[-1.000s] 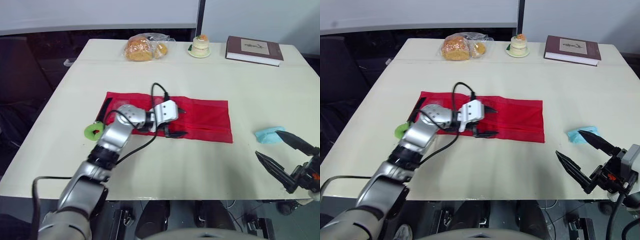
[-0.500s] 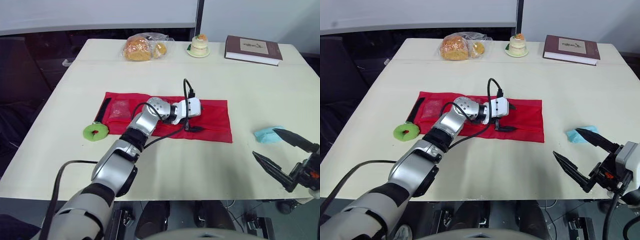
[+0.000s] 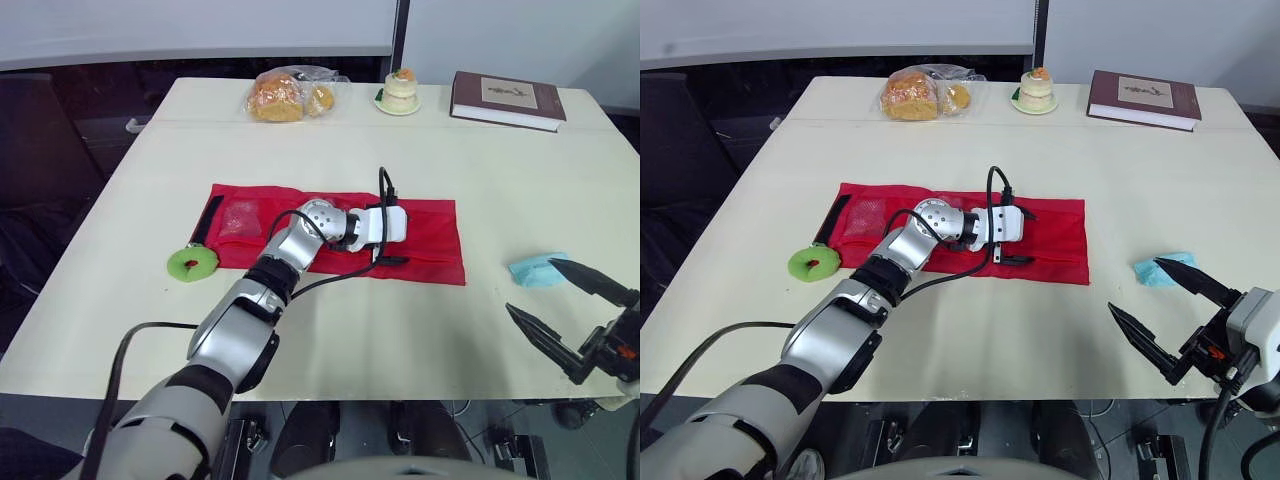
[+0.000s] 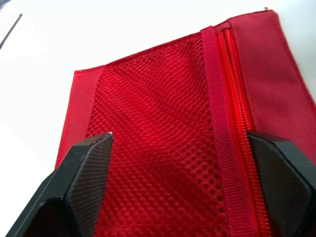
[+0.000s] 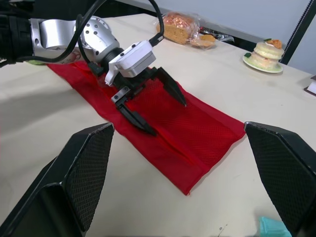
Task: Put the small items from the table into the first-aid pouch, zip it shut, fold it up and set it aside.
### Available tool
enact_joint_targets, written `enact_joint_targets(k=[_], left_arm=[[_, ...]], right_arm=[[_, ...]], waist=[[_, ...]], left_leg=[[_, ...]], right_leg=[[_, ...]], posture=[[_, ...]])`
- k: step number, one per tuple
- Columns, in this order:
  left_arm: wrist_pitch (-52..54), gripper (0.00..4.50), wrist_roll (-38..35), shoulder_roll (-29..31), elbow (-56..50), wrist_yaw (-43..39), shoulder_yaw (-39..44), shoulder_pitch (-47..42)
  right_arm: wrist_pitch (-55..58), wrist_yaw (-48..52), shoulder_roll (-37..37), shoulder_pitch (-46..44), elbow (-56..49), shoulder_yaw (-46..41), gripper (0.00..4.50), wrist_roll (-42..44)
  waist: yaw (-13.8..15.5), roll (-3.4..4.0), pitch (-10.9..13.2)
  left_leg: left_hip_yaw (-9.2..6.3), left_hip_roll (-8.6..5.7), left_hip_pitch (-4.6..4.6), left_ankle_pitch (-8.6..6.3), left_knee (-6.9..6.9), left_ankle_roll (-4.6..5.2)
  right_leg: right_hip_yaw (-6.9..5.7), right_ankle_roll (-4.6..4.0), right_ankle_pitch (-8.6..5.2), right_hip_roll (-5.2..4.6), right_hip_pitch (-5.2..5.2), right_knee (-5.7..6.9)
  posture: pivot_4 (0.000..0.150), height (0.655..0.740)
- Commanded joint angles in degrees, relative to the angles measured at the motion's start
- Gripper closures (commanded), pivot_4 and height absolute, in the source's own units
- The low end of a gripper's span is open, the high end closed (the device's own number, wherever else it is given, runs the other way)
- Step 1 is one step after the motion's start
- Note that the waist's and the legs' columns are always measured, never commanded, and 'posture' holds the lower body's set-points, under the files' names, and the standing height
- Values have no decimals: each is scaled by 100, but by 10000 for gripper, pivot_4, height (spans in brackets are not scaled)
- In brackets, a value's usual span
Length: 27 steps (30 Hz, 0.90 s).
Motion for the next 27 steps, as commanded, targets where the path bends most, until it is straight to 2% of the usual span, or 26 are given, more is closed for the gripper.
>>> enact_joint_targets(k=[1, 4, 6, 7, 8, 9, 14, 21, 27], left_arm=[[85, 10725, -62, -23, -184, -57, 71, 34], [113, 20765, -74, -20, -266, -137, 62, 81], [132, 31333, -68, -36, -286, -142, 76, 89], [146, 35195, -72, -47, -289, -148, 86, 89], [156, 41336, -75, -56, -284, -151, 94, 82], [186, 44487, -93, -66, -298, -154, 110, 93], [438, 44487, -243, -118, -449, -215, 213, 195], [778, 44487, -441, -279, -604, -184, 357, 253], [874, 44487, -472, -291, -727, -222, 349, 316]], right_arm=[[-155, 9, 59, 5, -28, -12, 0, -59], [-201, 23, 88, 31, 30, -23, 0, -220], [-227, 17, 99, 20, 70, -30, 0, -307], [-231, 23, 102, 23, 87, -42, 0, -323], [-231, 28, 98, 20, 101, -50, 0, -327], [-238, 41, 105, 38, 104, -67, 0, -318], [-275, 133, 151, 197, 138, -229, 0, -201], [-513, 944, 40, 688, 840, -1456, 0, 275], [-395, 1730, -426, 912, 1484, -2452, 0, 678]], waist=[[0, 0, 0], [-2, 0, 0], [-1, 0, 0], [0, 0, 0], [0, 0, 0], [0, 0, 0], [0, 0, 0], [14, 1, 0], [5, 7, -3]], left_leg=[[0, 0, 0, 0, 0, 0], [-1, 0, 0, 0, 0, 0], [0, 0, 0, 0, 0, 0], [0, 0, 0, 0, 0, 0], [0, 0, 0, 0, 0, 0], [-1, 0, 0, 0, 0, 0], [-1, 0, 0, 0, 0, 0], [1, -1, 0, 0, 1, 1], [2, 0, 1, -1, 1, 2]], right_leg=[[0, 0, 0, 0, 0, 0], [-1, -4, 2, 0, 0, 0], [0, -4, 3, 0, 0, 0], [-1, -4, 2, 0, 0, 0], [-1, -4, 2, 0, 0, 0], [-1, -3, 2, 0, 0, 0], [-1, -5, 3, 0, 0, 0], [1, -2, 1, -2, 1, 0], [3, 0, -1, -2, 0, 0]], posture=[[1500, 7289], [1500, 7289], [1500, 7289], [1500, 7289], [1500, 7289], [1500, 7289], [1500, 7289], [1500, 7289], [1500, 7289]])
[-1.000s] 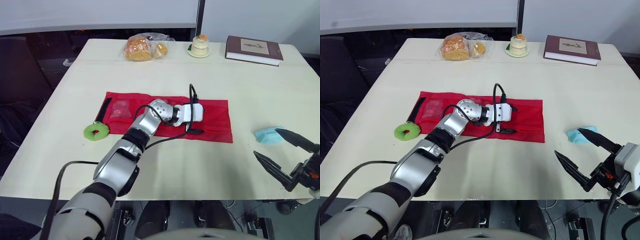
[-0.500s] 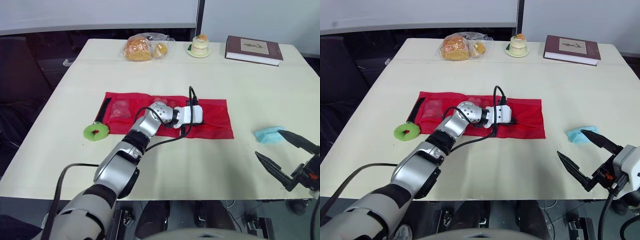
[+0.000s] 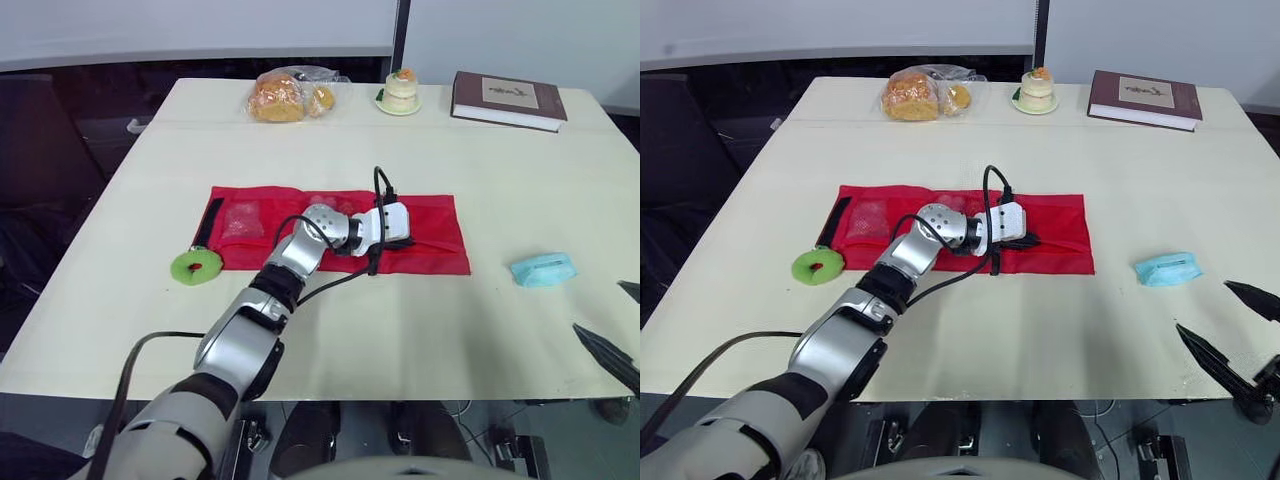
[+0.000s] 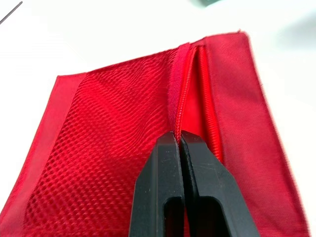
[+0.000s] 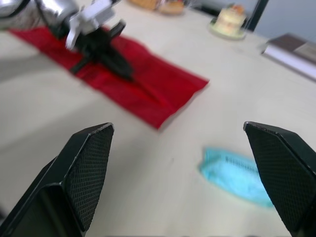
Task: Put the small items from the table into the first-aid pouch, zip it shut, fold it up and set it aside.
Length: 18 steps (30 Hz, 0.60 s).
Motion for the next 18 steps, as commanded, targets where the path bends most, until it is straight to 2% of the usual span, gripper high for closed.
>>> enact_joint_targets(k=[1, 4, 7, 11, 18], left_arm=[[49, 44487, -128, -44, -267, -17, 88, -7], [149, 44487, -188, -53, -291, 11, 140, -27], [212, 44487, -223, -73, -300, 38, 147, -37], [266, 44487, -224, -99, -364, 40, 136, -26], [383, 44487, -220, -141, -387, 166, 194, -107]], right_arm=[[26, 518, -338, 139, 349, -842, 0, 367], [71, 695, -553, 96, 614, -1017, 0, 343], [87, 619, -823, -232, 941, -785, 0, 101], [-19, 545, -1308, -931, 1652, 34, 0, -691], [-613, 716, -2029, -2719, 3398, 1834, 0, -1926]], waist=[[3, 1, 0], [4, -1, 1], [-3, -1, 1], [-9, -2, 1], [-6, -1, 3]], left_leg=[[1, 0, 1, 0, 0, 0], [-1, 0, 0, 0, 0, 0], [0, 1, 0, 0, 0, 0], [5, -1, 1, 0, 0, 0], [6, -5, 0, 0, 0, 1]], right_leg=[[1, 0, 0, 0, 0, 0], [-1, 0, 0, 0, 0, 0], [0, 0, 0, -1, 0, 0], [4, 0, -1, -2, -1, -1], [6, -17, 11, -1, -1, -1]], posture=[[1500, 7289], [1500, 7289], [1500, 7289], [1500, 7289], [1500, 7289]])
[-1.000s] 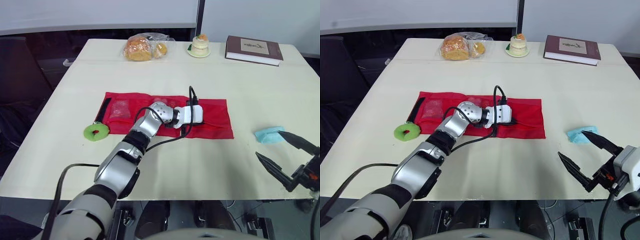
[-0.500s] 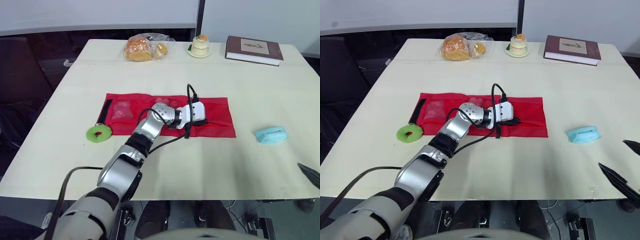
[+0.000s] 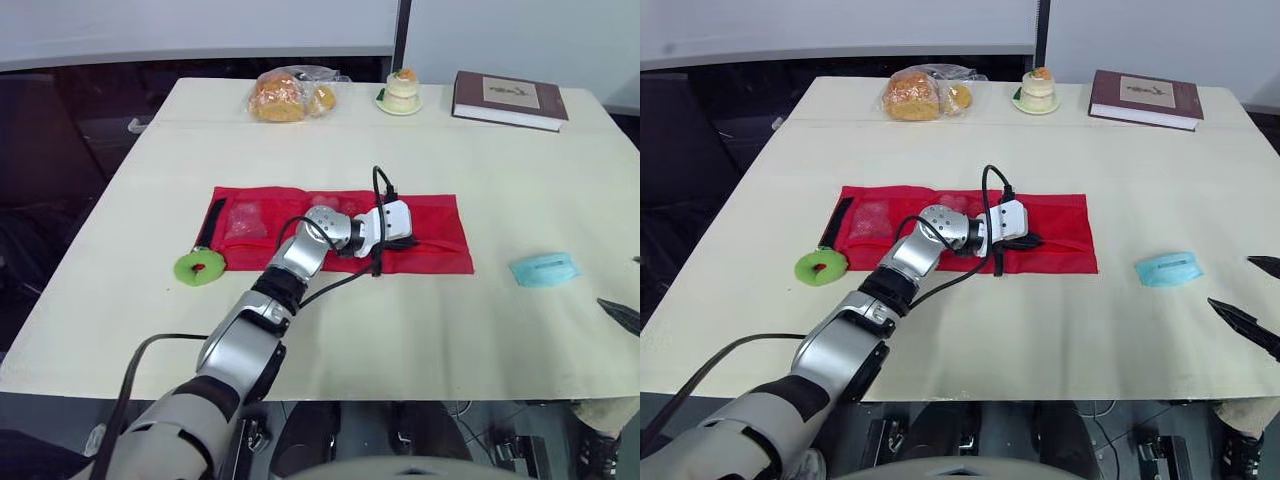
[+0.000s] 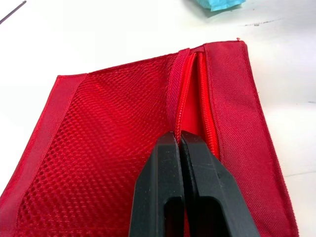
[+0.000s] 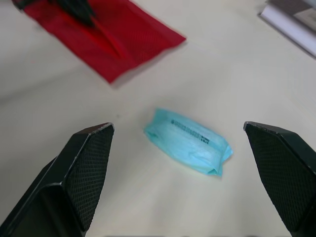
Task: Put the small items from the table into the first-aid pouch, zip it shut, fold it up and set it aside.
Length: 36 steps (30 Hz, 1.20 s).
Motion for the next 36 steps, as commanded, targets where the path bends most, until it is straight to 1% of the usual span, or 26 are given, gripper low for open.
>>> enact_joint_targets(k=[1, 4, 8, 12, 15, 21, 24, 30, 36], left_arm=[[102, 44487, -111, -85, -292, 128, 141, -158], [182, 44487, -75, -145, -265, 287, 165, -241], [221, 44487, -46, -176, -278, 371, 143, -256], [266, 44487, -24, -174, -377, 431, 100, -190], [343, 44487, -28, -128, -484, 456, 104, -113], [381, 44487, -21, -115, -532, 495, 89, -75], [366, 44487, -23, -169, -491, 554, 92, -104], [388, 44487, -33, -240, -511, 587, 74, -78], [358, 44487, -37, -197, -462, 536, 77, -91]], right_arm=[[-470, 7, -244, -942, 918, 901, 0, -728], [-746, 282, -338, -1972, 1918, 1844, 0, -1259], [-1021, 709, -390, -2801, 2924, 2505, 0, -1616], [-1134, 1025, -335, -3327, 3659, 2771, 0, -1674], [-1498, 1196, -347, -3617, 4128, 3005, 0, -1907], [-1627, 1660, -289, -4069, 4632, 3228, 0, -1957], [-1658, 1714, -309, -4336, 4883, 3411, 0, -2161], [-1615, 1947, -339, -4493, 4891, 3579, 0, -2271], [-1726, 1850, -302, -4574, 4947, 3644, 0, -2435]], waist=[[-5, -5, 2], [-12, -3, 1], [19, 3, 0], [-2, 5, 0], [-12, 5, -1], [-16, 6, -1], [-17, 6, -2], [-17, 6, -2], [-12, 6, -2]], left_leg=[[-4, 0, 3, 0, 0, 0], [-1, -1, 6, 0, 3, -1], [-2, -5, -1, 2, 7, -3], [2, -5, -1, 3, 6, -3], [3, -3, 2, 3, 7, -3], [4, 0, 7, 3, 7, -4], [5, 1, 7, 3, 7, -4], [4, 1, 8, 4, 7, -5], [5, 1, 7, 4, 7, -5]], right_leg=[[-4, 0, 0, 1, 3, 0], [-2, 0, 1, 3, 4, 1], [-8, 0, 2, 3, 2, 3], [-2, 0, 2, 1, 1, 1], [-2, 0, 3, 0, 2, 2], [1, 0, 3, 1, 2, 5], [1, -1, 3, 1, 2, 5], [1, -1, 3, 1, 2, 5], [1, -1, 3, 0, 3, 6]], posture=[[1500, 7289], [1500, 7289], [1500, 7289], [1500, 7289], [1500, 7289], [1500, 7289], [1500, 7289], [1500, 7289], [1500, 7289]])
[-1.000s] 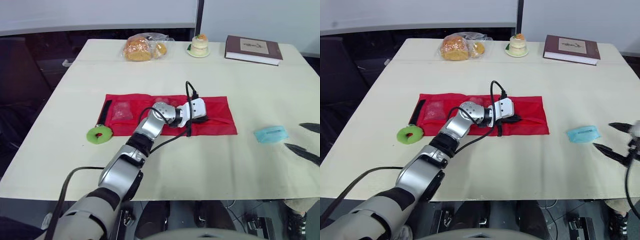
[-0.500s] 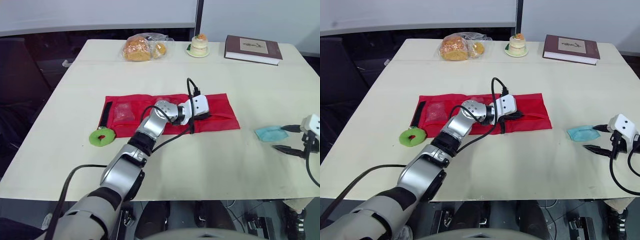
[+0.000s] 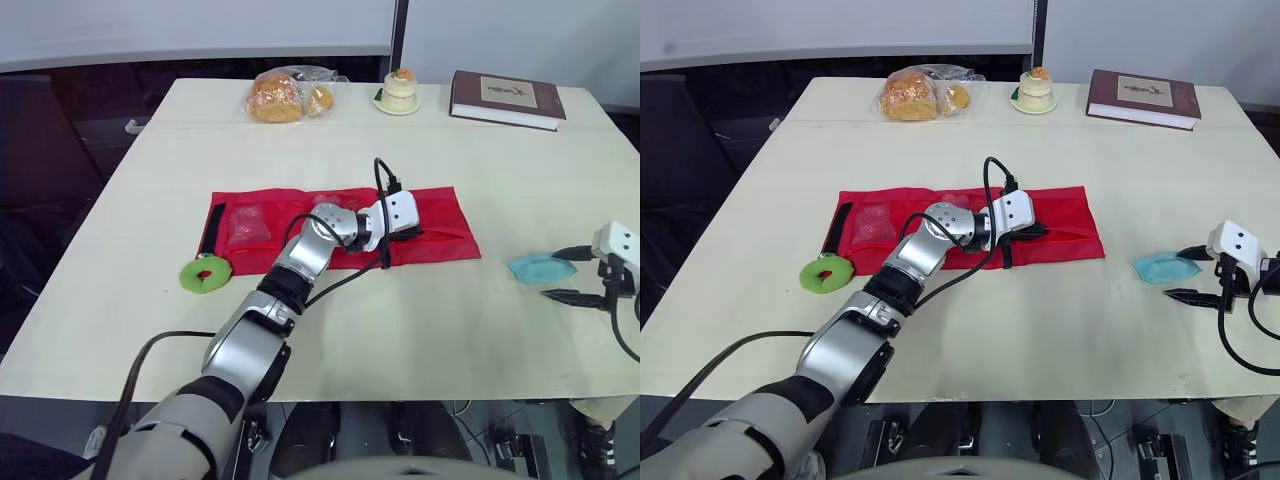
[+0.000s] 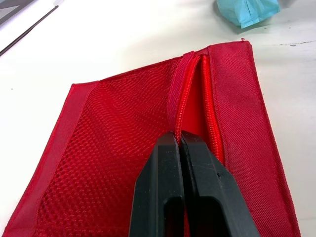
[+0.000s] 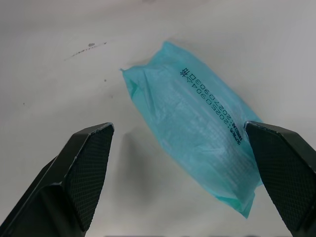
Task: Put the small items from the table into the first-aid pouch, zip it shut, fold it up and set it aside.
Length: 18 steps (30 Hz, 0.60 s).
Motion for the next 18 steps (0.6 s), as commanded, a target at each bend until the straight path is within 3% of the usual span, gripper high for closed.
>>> enact_joint_targets(k=[1, 12, 15, 18], left_arm=[[-62, 44487, -47, -23, -176, -23, 36, -91], [-12, 44487, -48, -11, -279, -16, 27, -25], [-8, 45000, -46, -2, -279, -7, 33, -14], [12, 45000, -58, -6, -287, 13, 48, -5]], right_arm=[[-203, -73, -35, -91, 126, 111, 0, -169], [-1277, -570, -5, -753, 1079, 448, 0, -731], [-1425, -560, 7, -828, 1212, 445, 8560, -733], [-1582, -561, -42, -850, 1255, 475, 21579, -768]], waist=[[-3, 0, 0], [-8, 0, 0], [-2, 0, 0], [-5, 0, 0]], left_leg=[[0, 0, 0, 0, 0, 0], [4, -1, 0, 4, 0, -7], [4, -1, 0, 4, 0, -7], [5, -1, 0, 4, 0, -7]], right_leg=[[0, 0, 0, 0, 0, 0], [4, 0, 0, -1, 0, -1], [5, 0, 0, -1, 0, -1], [7, 0, 0, -1, 0, -1]], posture=[[1500, 7289], [1500, 7289], [1500, 7289], [1500, 7289]])
